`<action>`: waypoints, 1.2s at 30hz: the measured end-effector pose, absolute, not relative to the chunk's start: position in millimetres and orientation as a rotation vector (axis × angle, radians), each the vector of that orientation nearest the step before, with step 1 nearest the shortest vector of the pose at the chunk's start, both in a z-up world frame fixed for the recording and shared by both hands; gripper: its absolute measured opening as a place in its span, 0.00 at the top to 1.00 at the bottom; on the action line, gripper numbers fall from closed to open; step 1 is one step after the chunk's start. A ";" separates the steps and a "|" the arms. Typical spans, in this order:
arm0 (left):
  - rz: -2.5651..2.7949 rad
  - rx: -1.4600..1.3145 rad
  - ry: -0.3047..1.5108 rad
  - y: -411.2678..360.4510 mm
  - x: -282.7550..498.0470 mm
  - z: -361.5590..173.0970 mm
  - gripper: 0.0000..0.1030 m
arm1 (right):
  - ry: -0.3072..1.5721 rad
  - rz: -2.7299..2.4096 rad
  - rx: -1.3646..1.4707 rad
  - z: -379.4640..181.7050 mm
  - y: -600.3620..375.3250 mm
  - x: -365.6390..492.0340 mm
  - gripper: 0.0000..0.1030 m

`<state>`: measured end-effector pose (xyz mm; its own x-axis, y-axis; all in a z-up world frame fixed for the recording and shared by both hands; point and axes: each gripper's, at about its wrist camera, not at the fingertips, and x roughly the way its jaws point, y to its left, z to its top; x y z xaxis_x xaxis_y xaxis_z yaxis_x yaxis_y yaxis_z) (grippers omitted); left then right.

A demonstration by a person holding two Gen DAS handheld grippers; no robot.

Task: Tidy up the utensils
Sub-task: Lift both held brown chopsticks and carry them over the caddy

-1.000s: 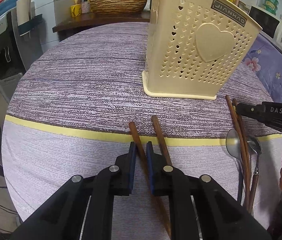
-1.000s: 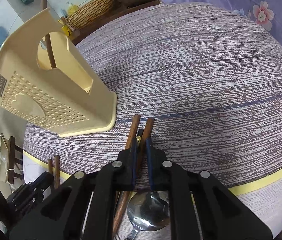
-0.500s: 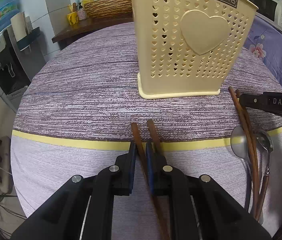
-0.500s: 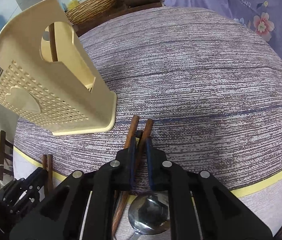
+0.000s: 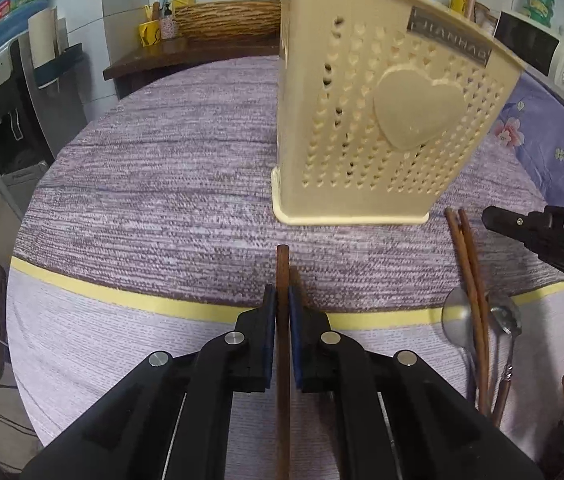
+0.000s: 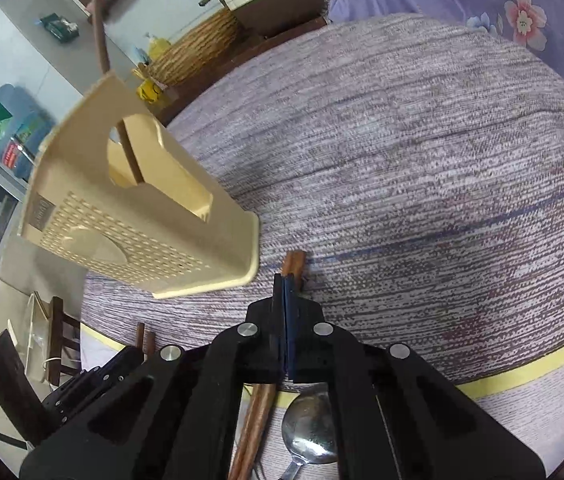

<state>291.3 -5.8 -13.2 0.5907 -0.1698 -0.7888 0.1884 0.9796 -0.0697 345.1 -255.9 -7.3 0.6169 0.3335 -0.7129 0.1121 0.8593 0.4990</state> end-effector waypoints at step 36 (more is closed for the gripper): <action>-0.219 0.025 0.921 -2.7 291.7 -12.6 0.92 | 1.028 -0.048 0.261 -19.8 -222.8 359.8 0.89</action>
